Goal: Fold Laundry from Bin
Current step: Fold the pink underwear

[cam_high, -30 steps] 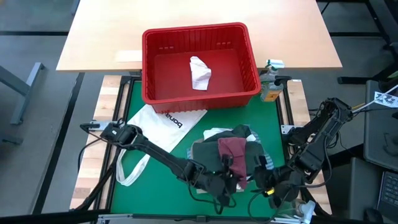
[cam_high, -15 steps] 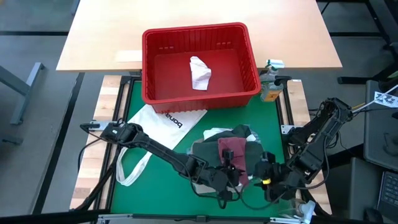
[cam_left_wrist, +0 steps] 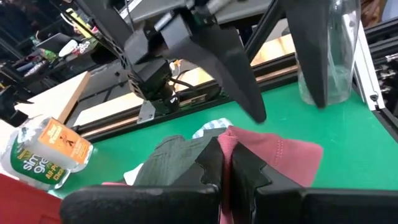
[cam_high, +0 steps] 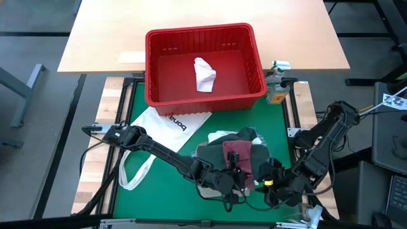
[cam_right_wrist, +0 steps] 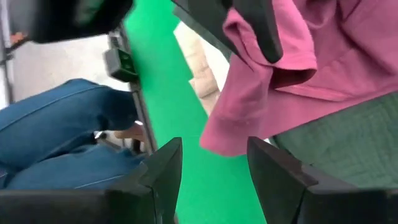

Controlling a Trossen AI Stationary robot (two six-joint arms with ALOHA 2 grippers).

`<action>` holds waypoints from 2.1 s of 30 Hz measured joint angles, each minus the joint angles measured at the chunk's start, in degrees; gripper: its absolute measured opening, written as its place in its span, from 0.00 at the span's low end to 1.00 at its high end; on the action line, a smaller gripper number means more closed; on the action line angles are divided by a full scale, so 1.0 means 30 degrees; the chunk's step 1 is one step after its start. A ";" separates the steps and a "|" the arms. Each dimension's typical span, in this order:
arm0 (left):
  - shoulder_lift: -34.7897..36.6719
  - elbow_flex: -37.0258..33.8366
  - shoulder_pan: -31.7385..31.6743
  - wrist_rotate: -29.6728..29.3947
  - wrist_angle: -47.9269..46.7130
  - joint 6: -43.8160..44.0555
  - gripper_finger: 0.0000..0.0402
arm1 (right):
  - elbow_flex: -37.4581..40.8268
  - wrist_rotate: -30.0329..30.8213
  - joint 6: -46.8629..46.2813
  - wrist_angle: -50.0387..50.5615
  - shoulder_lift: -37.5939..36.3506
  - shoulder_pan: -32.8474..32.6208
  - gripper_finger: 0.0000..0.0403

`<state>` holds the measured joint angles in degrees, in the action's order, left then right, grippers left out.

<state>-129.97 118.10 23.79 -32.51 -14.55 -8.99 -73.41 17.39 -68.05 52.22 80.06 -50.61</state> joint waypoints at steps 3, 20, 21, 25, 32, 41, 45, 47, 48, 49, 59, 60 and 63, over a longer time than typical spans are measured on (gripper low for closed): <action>-0.0007 0.0000 -0.0015 -0.0014 0.0000 0.0000 0.01 | 0.0000 0.0177 -0.0387 0.0062 0.0693 0.0000 0.45; -0.0014 0.0000 -0.0015 -0.0022 0.0000 0.0018 0.01 | 0.0000 0.1451 -0.1742 0.0062 0.2692 0.0000 0.44; -0.0014 0.0000 -0.0015 -0.0022 0.0003 0.0022 0.01 | 0.0000 0.1528 -0.1742 0.0069 0.2692 0.0000 0.43; -0.0014 0.0000 -0.0015 -0.0022 0.0007 0.0246 0.01 | 0.0000 0.1880 -0.1735 0.0096 0.2692 0.0000 0.32; 0.0045 0.0000 0.0095 -0.0020 -0.0142 0.0962 0.01 | 0.0000 0.1251 -0.1376 0.0128 0.2624 0.0000 0.03; 0.1164 0.0029 0.0477 -0.0970 -0.2402 0.4464 0.01 | -0.0036 0.1249 0.0394 0.0525 0.1566 0.0610 0.02; 0.1587 0.0029 0.0452 -0.1187 -0.4350 0.6545 0.01 | -0.0036 0.1695 0.1293 0.1343 0.0888 0.1292 0.03; 0.1668 0.0029 0.0433 -0.1364 -0.4922 0.6979 0.01 | -0.0036 0.1864 0.1436 0.1913 0.0585 0.1765 0.04; 0.1670 0.0029 0.0401 -0.1475 -0.5146 0.6994 0.01 | -0.0036 0.1919 0.1610 0.2224 0.0468 0.1992 0.03; 0.1676 0.0029 0.0381 -0.1585 -0.5431 0.6992 0.01 | -0.0036 0.1939 0.1880 0.2444 0.0346 0.2258 0.03; 0.1681 0.0029 -0.0463 -0.3930 -0.8089 0.7074 0.01 | -0.0029 0.2458 0.5266 0.4085 0.0150 0.5402 0.03; 0.1690 0.0029 -0.0558 -0.3946 -0.8421 0.7311 0.01 | -0.0029 0.2547 0.5444 0.4370 0.0150 0.5730 0.03; 0.1690 0.0029 -0.0871 -0.3978 -0.9769 0.8122 0.01 | -0.0029 0.2672 0.6086 0.4972 0.0150 0.6598 0.03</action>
<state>-124.90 118.19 21.18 -44.45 -43.85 15.37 -73.49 25.40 -49.79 67.13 80.51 -30.82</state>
